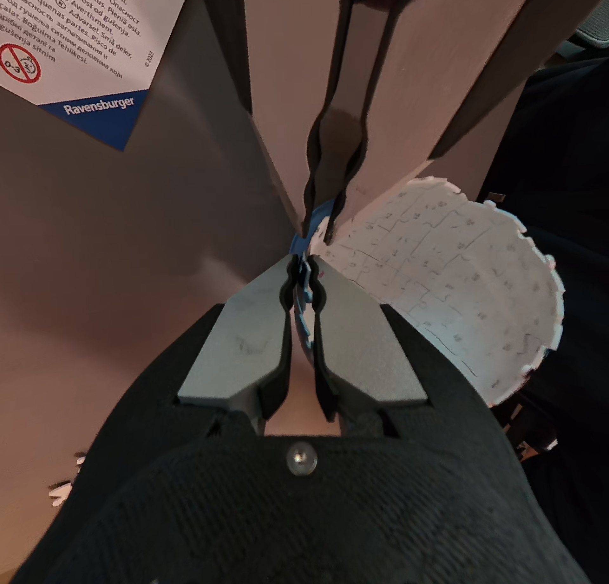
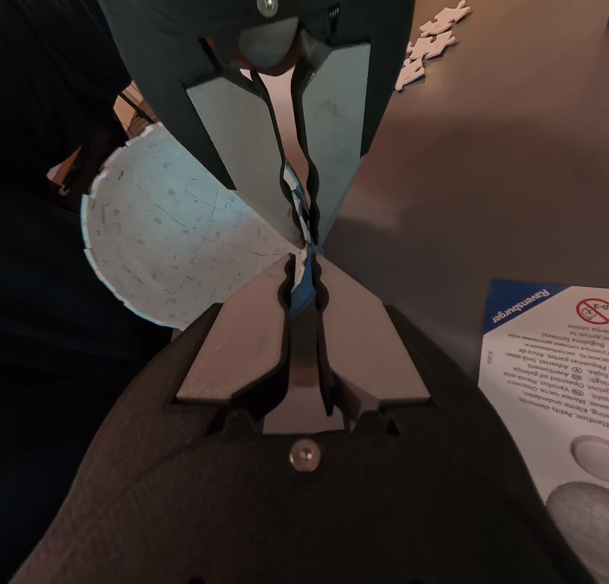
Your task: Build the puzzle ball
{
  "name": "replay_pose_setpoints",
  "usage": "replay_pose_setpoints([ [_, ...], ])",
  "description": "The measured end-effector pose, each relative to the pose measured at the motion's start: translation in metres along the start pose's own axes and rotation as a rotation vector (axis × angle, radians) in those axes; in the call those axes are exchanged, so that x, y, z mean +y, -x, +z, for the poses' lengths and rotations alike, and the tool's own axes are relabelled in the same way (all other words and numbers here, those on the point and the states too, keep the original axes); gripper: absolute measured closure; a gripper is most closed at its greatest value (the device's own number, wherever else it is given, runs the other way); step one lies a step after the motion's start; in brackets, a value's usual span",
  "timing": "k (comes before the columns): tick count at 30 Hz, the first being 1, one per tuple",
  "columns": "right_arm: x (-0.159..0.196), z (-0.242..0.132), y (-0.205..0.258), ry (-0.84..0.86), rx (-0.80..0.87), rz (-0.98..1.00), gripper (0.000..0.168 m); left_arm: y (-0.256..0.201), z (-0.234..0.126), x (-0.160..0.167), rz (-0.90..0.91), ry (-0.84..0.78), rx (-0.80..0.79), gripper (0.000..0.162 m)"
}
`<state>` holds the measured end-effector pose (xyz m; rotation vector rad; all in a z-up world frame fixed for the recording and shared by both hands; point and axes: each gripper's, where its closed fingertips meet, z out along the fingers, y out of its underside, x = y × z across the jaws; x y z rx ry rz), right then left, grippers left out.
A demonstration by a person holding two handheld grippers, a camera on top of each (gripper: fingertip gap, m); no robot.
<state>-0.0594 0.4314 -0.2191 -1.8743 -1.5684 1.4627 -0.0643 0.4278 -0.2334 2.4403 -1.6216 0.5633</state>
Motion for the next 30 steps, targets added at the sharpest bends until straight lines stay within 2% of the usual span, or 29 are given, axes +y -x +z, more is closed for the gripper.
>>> replay_pose_setpoints([
  [6,0.007,0.012,-0.002,0.039,0.0,0.017,0.168,0.0,0.0,-0.001,-0.007,-0.009,0.005,0.159],
  [18,0.006,0.014,-0.003,0.038,0.033,0.04,0.168,-0.001,-0.013,0.0,-0.026,-0.041,-0.002,0.154],
  [30,0.005,0.012,-0.003,0.029,0.056,0.013,0.168,0.0,0.003,0.001,-0.009,-0.018,-0.007,0.158],
])
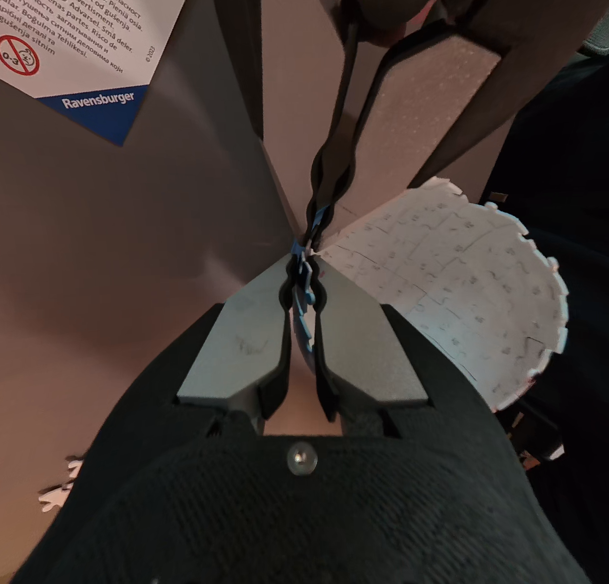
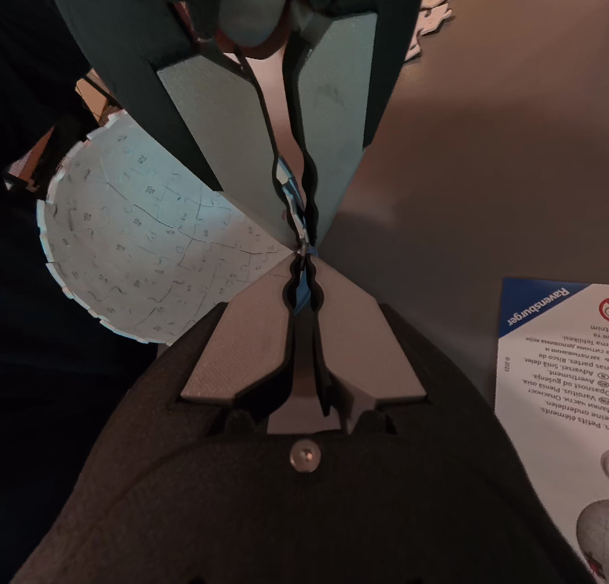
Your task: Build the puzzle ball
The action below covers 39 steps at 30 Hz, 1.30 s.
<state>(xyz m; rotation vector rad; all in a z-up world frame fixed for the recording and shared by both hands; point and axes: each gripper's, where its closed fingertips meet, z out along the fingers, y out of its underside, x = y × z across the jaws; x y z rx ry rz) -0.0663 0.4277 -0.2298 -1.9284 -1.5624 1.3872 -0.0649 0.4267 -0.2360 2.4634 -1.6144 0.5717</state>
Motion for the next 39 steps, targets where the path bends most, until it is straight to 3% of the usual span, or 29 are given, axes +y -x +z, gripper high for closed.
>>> replay_pose_setpoints([
  [13,0.001,0.005,0.004,0.013,-0.066,0.001,0.167,-0.002,0.0,0.001,0.061,-0.005,-0.06,0.159],
  [27,0.0,0.004,0.003,0.034,-0.016,0.011,0.168,-0.002,-0.003,0.001,0.027,-0.03,-0.04,0.157],
  [33,-0.001,0.005,0.004,0.028,-0.036,0.001,0.168,-0.006,-0.003,0.004,-0.015,-0.014,0.024,0.146],
  [39,-0.003,0.003,0.006,0.009,-0.054,-0.002,0.166,-0.003,-0.024,-0.004,0.002,-0.095,-0.009,0.147],
])
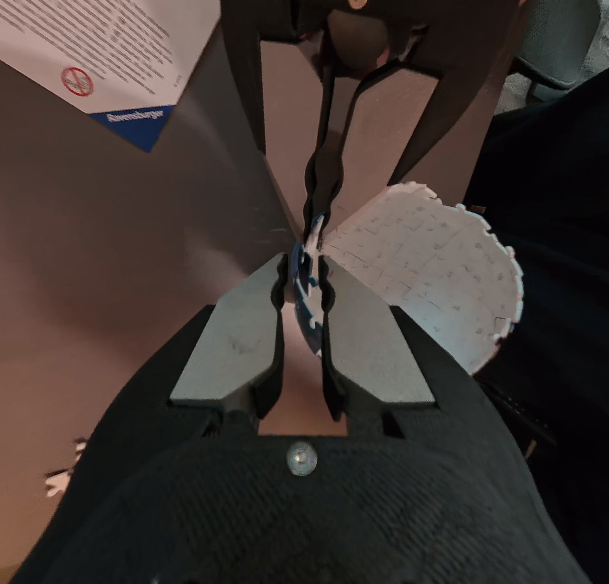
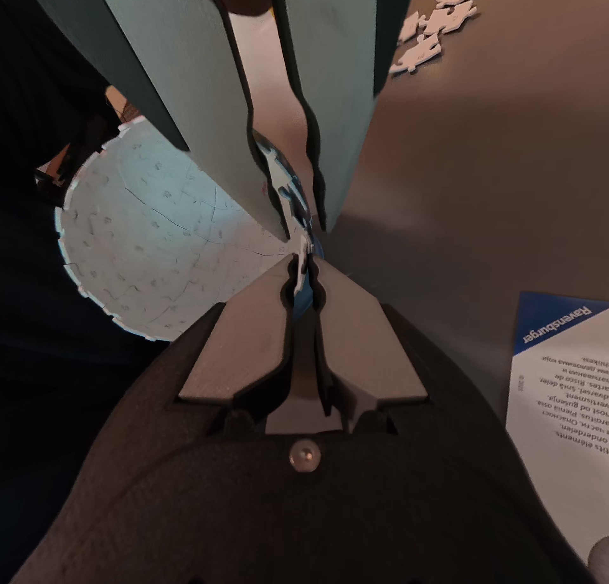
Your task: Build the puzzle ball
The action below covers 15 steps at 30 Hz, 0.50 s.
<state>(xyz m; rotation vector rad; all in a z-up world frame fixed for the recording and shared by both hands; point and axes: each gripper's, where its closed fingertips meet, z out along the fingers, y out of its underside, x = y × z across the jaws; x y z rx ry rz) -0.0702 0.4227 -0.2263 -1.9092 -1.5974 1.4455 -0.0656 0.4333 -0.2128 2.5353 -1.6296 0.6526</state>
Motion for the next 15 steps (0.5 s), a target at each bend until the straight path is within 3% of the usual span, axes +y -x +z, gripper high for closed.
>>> replay_pose_setpoints([
  [15,-0.004,-0.004,-0.001,-0.016,0.024,-0.019,0.168,-0.005,-0.067,0.009,-0.008,-0.266,-0.146,0.143],
])
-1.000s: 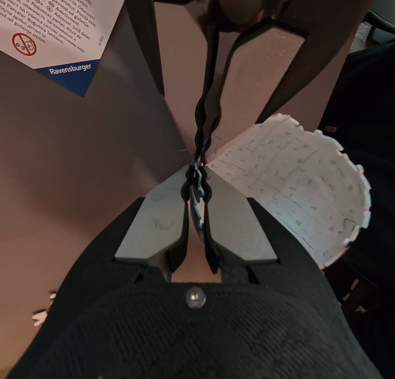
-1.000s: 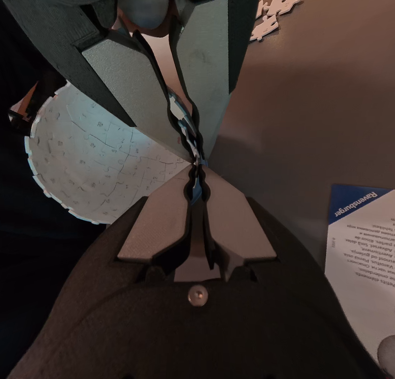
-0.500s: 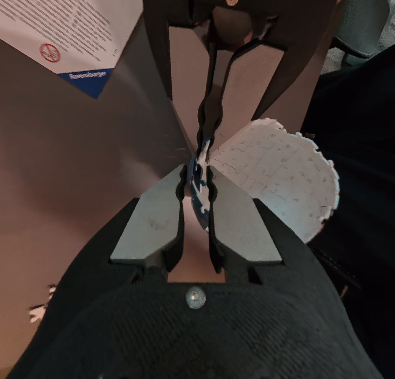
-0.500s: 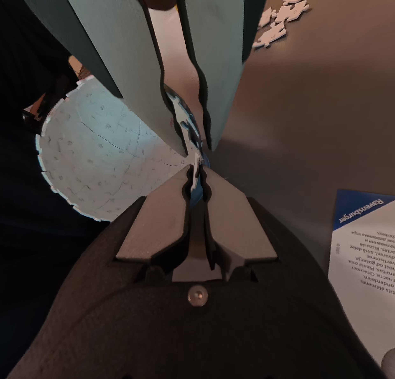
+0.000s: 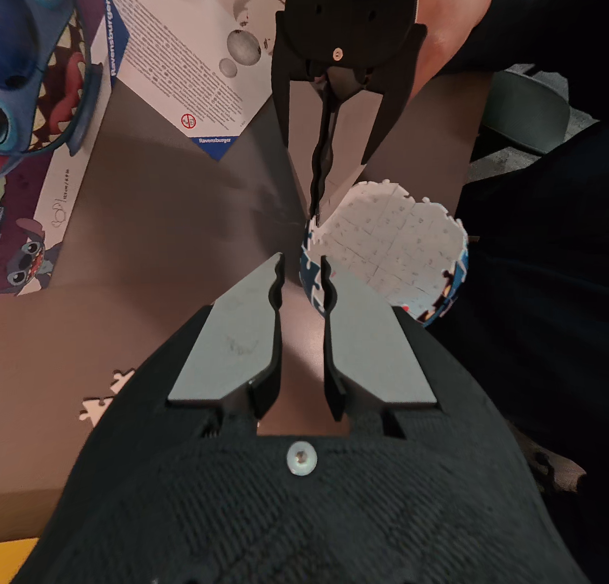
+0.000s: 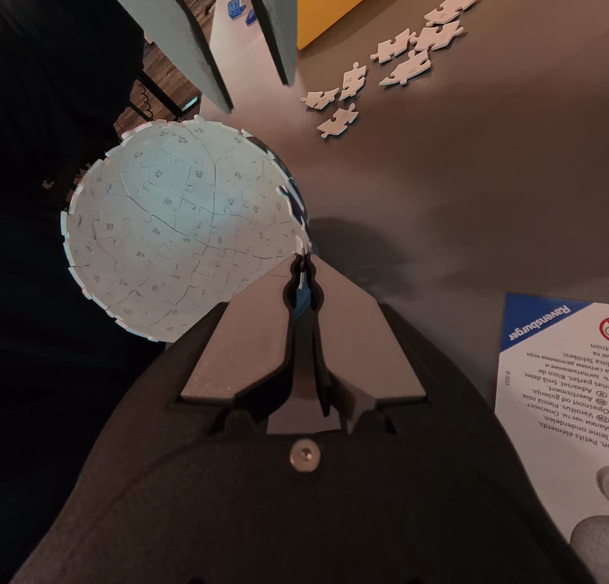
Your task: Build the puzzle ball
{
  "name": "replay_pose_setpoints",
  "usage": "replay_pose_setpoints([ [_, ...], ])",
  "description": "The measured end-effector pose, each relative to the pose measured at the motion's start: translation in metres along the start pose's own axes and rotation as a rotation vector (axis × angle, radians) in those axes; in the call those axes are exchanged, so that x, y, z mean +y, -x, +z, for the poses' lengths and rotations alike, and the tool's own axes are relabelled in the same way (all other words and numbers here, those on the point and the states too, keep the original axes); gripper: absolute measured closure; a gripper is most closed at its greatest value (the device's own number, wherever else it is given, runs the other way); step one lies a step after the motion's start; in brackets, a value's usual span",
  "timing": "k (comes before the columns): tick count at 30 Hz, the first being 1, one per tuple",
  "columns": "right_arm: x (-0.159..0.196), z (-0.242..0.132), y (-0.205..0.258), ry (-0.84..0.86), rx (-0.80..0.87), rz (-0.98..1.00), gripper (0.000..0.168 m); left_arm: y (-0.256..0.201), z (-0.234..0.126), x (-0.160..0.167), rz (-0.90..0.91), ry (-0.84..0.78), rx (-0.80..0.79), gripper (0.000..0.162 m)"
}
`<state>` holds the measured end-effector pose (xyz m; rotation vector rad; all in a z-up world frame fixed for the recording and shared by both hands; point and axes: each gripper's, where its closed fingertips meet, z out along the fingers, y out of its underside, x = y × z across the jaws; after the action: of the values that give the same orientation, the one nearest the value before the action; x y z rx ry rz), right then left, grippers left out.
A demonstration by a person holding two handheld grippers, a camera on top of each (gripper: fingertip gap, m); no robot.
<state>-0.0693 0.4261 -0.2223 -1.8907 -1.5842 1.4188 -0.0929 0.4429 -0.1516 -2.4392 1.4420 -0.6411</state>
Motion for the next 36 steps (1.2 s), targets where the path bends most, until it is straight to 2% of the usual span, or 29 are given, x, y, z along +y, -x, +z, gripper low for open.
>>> replay_pose_setpoints([
  [7,-0.01,-0.01,0.01,-0.059,-0.043,-0.014,0.168,-0.003,-0.008,0.013,-0.017,-0.043,-0.022,0.143],
  [11,-0.011,-0.036,0.005,-0.101,0.005,-0.008,0.168,-0.01,-0.017,0.021,-0.022,-0.1,-0.009,0.143],
  [14,0.006,-0.055,-0.013,-0.07,0.065,0.072,0.168,-0.015,-0.026,0.03,-0.026,-0.139,-0.006,0.14],
  [17,0.027,-0.066,-0.034,-0.008,0.176,0.072,0.168,-0.019,-0.035,0.041,-0.035,-0.194,-0.008,0.138],
  [23,0.046,-0.071,-0.044,0.067,0.244,0.062,0.168,-0.03,-0.035,0.067,-0.075,-0.286,0.015,0.135],
  [27,0.055,-0.077,-0.05,0.112,0.327,0.003,0.148,-0.039,-0.029,0.086,-0.079,-0.316,0.02,0.132],
  [31,0.04,-0.094,-0.031,0.041,0.338,-0.109,0.142,-0.048,-0.023,0.1,-0.1,-0.347,0.044,0.13],
  [36,0.021,-0.088,0.047,-0.071,0.091,-0.242,0.137,-0.059,-0.007,0.112,-0.129,-0.37,0.046,0.126],
])
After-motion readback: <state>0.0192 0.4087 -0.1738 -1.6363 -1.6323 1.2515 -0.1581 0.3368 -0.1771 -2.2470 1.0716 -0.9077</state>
